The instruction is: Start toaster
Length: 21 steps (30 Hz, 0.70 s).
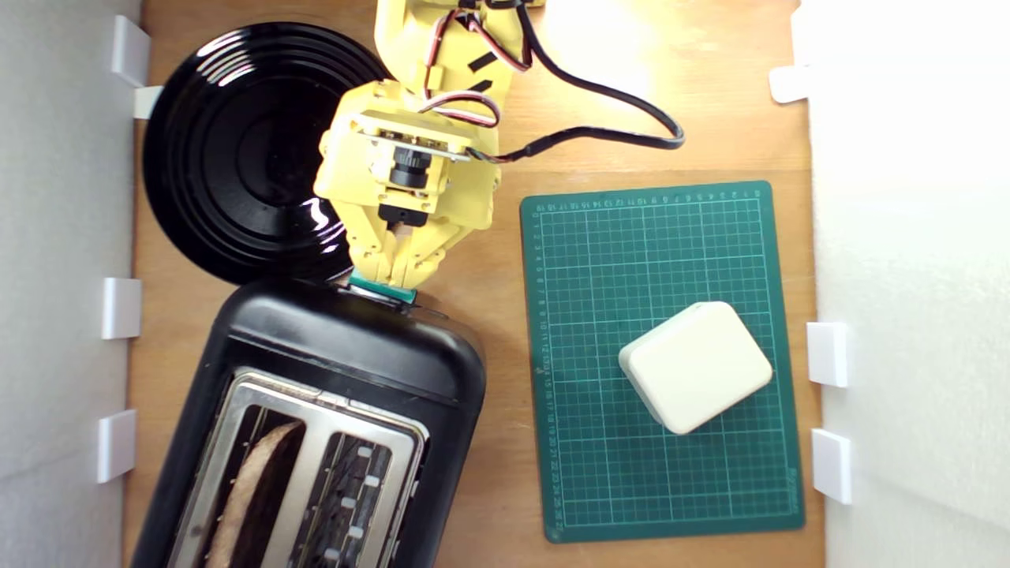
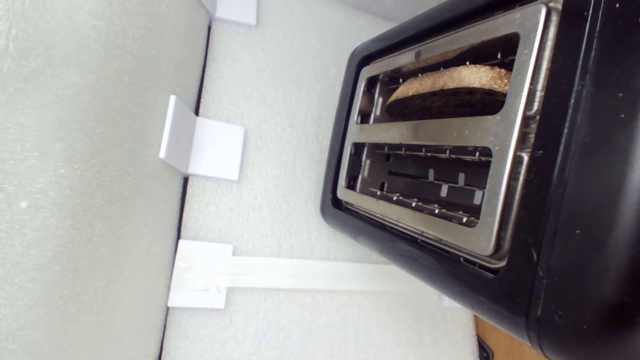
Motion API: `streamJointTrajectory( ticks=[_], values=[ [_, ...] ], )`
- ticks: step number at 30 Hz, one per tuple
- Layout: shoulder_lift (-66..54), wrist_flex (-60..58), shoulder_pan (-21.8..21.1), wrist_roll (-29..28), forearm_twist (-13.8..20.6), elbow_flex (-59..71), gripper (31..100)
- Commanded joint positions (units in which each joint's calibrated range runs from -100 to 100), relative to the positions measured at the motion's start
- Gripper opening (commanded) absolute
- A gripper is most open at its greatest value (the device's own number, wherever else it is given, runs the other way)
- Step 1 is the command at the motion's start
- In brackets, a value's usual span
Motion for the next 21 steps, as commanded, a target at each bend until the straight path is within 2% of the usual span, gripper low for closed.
streamJointTrajectory(
  ticks=[1,16,21],
  values=[
    [-0.60,-0.44,0.39,-0.30,0.45,-0.46,31.5],
    [2.82,-0.61,0.63,-0.41,0.54,1.17,31.5],
    [5.31,-0.70,2.46,-0.41,-0.30,1.08,31.5]
  ],
)
